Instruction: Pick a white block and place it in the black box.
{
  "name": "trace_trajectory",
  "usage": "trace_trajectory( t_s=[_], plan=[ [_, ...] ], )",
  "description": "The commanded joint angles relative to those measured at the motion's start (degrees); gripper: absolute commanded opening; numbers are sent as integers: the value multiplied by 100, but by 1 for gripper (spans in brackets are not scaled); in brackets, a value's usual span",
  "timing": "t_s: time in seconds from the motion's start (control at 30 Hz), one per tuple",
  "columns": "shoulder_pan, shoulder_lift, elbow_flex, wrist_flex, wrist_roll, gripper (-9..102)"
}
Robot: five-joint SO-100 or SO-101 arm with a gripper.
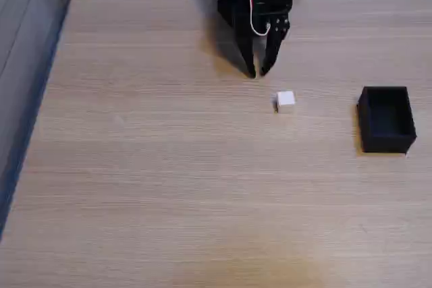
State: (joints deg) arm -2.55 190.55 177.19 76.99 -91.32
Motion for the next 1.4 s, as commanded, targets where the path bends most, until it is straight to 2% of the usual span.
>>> trace_trajectory(
  t_s=[0.0,1.37],
  plan=[
    [9,35,88,18,-53,0],
    [9,35,88,18,-44,0]
  ],
)
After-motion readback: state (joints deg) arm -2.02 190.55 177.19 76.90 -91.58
